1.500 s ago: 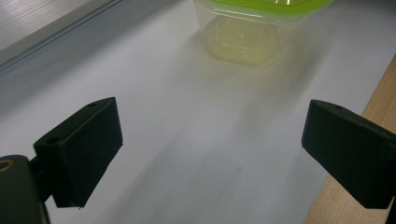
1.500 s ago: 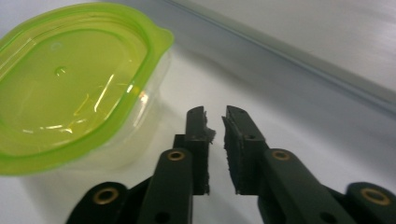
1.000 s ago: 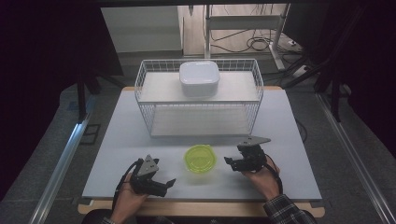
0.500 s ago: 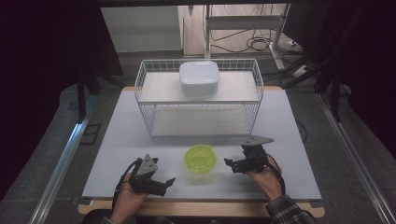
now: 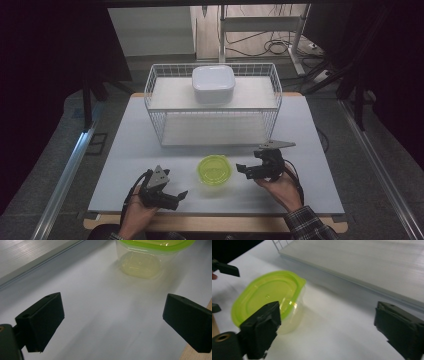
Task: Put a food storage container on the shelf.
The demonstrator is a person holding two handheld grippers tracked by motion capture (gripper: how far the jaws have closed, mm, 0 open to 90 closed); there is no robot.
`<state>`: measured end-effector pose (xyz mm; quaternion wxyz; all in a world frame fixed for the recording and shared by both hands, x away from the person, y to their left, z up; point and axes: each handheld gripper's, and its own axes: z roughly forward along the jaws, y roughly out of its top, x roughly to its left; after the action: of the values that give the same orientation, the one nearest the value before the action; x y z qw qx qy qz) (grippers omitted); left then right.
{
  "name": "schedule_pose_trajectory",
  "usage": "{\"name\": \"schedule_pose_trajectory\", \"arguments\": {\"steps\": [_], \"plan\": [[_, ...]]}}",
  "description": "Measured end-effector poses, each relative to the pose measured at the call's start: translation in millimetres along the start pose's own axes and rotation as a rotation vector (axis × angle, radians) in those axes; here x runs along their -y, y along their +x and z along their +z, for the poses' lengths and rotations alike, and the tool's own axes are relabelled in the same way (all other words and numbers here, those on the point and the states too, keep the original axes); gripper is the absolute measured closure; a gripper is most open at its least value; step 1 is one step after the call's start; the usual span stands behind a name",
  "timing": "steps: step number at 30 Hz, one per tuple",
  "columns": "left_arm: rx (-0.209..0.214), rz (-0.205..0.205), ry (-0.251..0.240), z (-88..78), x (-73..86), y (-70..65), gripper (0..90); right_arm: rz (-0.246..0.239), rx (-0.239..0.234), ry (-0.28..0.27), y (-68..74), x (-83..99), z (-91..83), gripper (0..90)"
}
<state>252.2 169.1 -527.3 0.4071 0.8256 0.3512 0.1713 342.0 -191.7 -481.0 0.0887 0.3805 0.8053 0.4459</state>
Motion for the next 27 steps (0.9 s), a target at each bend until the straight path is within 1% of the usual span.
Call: {"name": "schedule_pose_trajectory", "arguments": {"steps": [1,4,8,12,13,14,18,20,23,24,27], "plan": [[0.0,0.0,0.0,0.0,0.0,0.0,3.1,0.001,-0.012,-0.002,0.9,-1.6,-0.8,10.6],[0.0,0.001,0.001,0.0,-0.1,-0.1,3.1,-0.014,-0.017,-0.007,3.8,-5.5,-1.0,15.3],[0.0,0.002,0.001,0.0,-0.1,-0.1,3.2,-0.039,-0.026,0.008,7.9,-7.9,2.6,18.9],[0.0,0.002,0.001,-0.1,-0.1,-0.1,3.2,-0.038,-0.04,0.019,11.2,-10.4,4.5,20.7],[0.0,0.002,0.001,-0.1,-0.1,-0.1,3.2,-0.038,-0.045,0.029,11.5,-11.1,4.8,21.0],[0.0,0.003,0.002,-0.1,-0.1,-0.1,3.2,-0.035,-0.046,0.042,11.5,-11.6,5.5,21.0],[0.0,0.003,0.003,0.2,-0.1,-0.2,3.2,-0.01,-0.073,0.054,10.7,-11.6,9.0,24.7],[0.0,0.003,0.002,0.3,-0.1,-0.2,3.2,-0.004,-0.094,0.051,11.4,-12.5,9.9,28.3],[-0.001,0.004,0.003,0.4,-0.1,-0.2,3.2,0.002,-0.111,0.045,12.6,-14.2,9.8,32.9],[-0.001,0.007,0.006,0.2,-0.2,0.0,3.2,0.018,-0.121,0.047,13.3,-15.4,10.2,35.9],[-0.001,0.008,0.007,0.3,-0.1,-0.2,3.2,0.061,-0.152,0.061,12.8,-16.4,13.4,40.6]]}}
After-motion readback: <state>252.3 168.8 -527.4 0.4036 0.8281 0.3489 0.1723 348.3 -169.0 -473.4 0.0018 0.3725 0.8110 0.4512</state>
